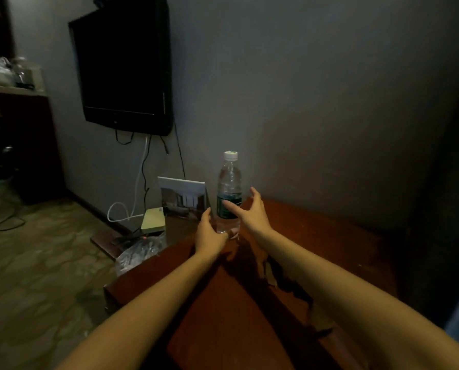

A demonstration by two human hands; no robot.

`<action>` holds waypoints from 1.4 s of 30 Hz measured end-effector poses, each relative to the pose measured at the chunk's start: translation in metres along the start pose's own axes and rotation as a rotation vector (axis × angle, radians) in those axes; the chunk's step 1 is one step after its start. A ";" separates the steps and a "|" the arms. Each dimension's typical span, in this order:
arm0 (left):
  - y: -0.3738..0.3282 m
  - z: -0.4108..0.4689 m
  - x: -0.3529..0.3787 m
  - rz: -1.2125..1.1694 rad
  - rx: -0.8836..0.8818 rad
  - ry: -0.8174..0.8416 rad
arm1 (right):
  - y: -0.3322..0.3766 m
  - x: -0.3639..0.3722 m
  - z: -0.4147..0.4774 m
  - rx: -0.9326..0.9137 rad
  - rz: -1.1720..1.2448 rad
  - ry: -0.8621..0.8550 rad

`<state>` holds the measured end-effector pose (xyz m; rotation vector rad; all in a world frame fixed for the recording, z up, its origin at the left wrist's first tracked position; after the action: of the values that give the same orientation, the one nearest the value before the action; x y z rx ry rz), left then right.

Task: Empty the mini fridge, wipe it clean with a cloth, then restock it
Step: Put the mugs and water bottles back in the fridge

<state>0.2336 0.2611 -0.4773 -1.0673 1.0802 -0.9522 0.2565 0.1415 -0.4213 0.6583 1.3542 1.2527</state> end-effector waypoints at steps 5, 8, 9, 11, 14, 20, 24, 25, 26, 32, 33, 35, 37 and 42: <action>0.014 0.043 0.017 0.061 -0.032 -0.020 | -0.014 0.017 0.057 -0.003 0.093 0.067; 0.010 0.044 0.020 0.152 0.015 -0.126 | -0.017 0.019 0.064 0.022 -0.006 0.007; 0.004 0.038 0.020 0.133 0.023 -0.165 | -0.017 0.018 0.063 0.031 -0.044 -0.016; 0.000 0.027 0.019 0.133 0.027 -0.161 | -0.016 0.016 0.055 0.021 -0.115 -0.033; 0.000 0.000 0.018 0.070 -0.002 -0.076 | -0.010 0.011 0.024 -0.033 -0.167 -0.042; -0.029 -0.106 0.020 0.006 0.121 -0.021 | 0.031 -0.015 -0.090 -0.145 -0.233 -0.119; -0.051 -0.186 0.040 -0.055 0.333 0.074 | 0.066 -0.048 -0.189 -0.240 -0.328 -0.176; -0.054 -0.205 0.048 -0.071 0.385 0.108 | 0.072 -0.058 -0.214 -0.250 -0.347 -0.197; -0.057 -0.223 0.058 -0.060 0.421 0.144 | 0.075 -0.069 -0.239 -0.251 -0.357 -0.217; -0.095 -0.304 0.143 -0.180 0.515 0.406 | 0.073 -0.154 -0.358 -0.171 -0.342 -0.390; -0.103 -0.311 0.162 -0.182 0.522 0.456 | 0.071 -0.172 -0.373 -0.149 -0.348 -0.441; -0.117 -0.324 0.203 -0.138 0.543 0.568 | 0.062 -0.208 -0.400 -0.106 -0.346 -0.558; -0.128 -0.335 0.243 -0.085 0.569 0.681 | 0.049 -0.242 -0.423 -0.059 -0.358 -0.671; -0.145 -0.365 0.331 -0.027 0.543 0.933 | 0.018 -0.310 -0.466 0.093 -0.393 -0.858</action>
<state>-0.0632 -0.1574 -0.4486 -0.1471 1.4096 -1.7178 -0.1152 -0.2753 -0.3842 0.8175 0.7600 0.4811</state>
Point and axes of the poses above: each hand's wrist, its own z-axis towards the middle knuckle, its own x-axis out of the palm, y = z × x, the point moved 4 cm from there along z, towards the middle knuckle, and after that the axes turned 11 degrees about y, right-handed, at the moved point
